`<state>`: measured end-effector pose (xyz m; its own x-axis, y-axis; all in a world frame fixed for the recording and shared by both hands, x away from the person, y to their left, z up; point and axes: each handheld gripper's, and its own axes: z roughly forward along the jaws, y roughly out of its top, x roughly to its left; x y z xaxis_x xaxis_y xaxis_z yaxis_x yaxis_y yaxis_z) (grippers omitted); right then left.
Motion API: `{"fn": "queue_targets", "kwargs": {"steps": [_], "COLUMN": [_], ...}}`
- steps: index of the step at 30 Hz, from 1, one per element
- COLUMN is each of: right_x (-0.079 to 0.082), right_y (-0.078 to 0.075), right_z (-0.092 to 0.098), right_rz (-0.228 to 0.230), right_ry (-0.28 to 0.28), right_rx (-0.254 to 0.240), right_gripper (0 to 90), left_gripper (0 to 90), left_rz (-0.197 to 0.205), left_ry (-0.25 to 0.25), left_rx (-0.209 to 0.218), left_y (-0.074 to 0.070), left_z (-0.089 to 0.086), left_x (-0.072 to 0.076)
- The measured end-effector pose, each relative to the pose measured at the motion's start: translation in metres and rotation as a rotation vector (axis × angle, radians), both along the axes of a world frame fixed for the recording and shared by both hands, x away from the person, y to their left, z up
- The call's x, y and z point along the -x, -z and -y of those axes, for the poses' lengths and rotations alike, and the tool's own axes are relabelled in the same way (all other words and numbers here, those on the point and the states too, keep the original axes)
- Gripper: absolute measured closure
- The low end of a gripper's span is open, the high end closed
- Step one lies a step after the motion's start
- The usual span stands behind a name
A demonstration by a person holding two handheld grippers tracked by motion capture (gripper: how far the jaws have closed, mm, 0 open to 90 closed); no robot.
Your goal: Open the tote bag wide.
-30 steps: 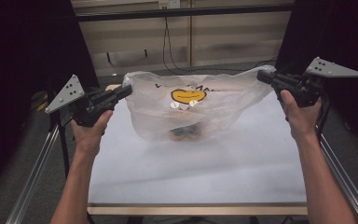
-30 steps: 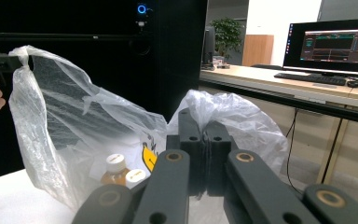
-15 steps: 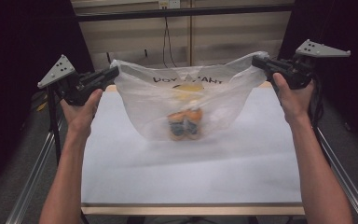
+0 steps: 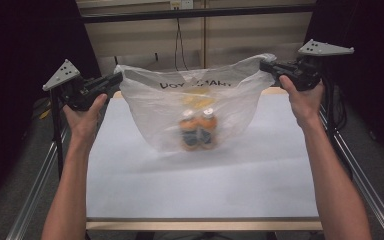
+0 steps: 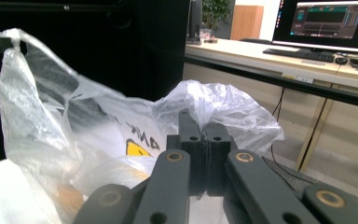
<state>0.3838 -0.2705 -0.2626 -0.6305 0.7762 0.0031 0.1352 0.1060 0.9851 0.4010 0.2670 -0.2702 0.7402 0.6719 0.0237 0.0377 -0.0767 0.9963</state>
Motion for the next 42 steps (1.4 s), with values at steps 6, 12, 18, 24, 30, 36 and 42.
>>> {"fn": "queue_targets", "kwargs": {"steps": [6,12,18,24,30,36,42], "right_x": [0.001,0.01,0.016,0.015,0.018,0.023,0.022], "right_y": [0.01,0.02,0.03,0.042,0.054,0.072,0.09], "right_z": [-0.004,0.001,0.013,0.016,0.017,0.019,0.02], "right_rz": [-0.024,-0.044,-0.07,-0.096,-0.114,-0.115,-0.117], "right_ry": [-0.001,0.024,0.055,0.07,0.071,0.055,0.042], "right_rx": [0.016,0.027,0.035,0.046,0.038,0.015,-0.019], "right_gripper": [89.4,89.4,89.4,89.5,89.5,89.6,89.5], "left_gripper": [89.2,89.2,89.3,89.3,89.3,89.3,89.3], "left_rz": [-0.016,-0.035,-0.063,-0.089,-0.091,-0.093,-0.113], "left_ry": [-0.007,-0.009,-0.008,-0.004,0.007,-0.01,0.01], "left_rx": [-0.023,-0.026,-0.039,-0.049,-0.108,-0.148,-0.156], "left_y": [0.01,0.018,0.036,0.049,0.058,0.07,0.077], "left_z": [-0.004,-0.01,-0.013,-0.009,-0.001,0.004,0.006], "left_x": [0.002,0.01,0.013,0.011,0.017,0.018,0.014]}}
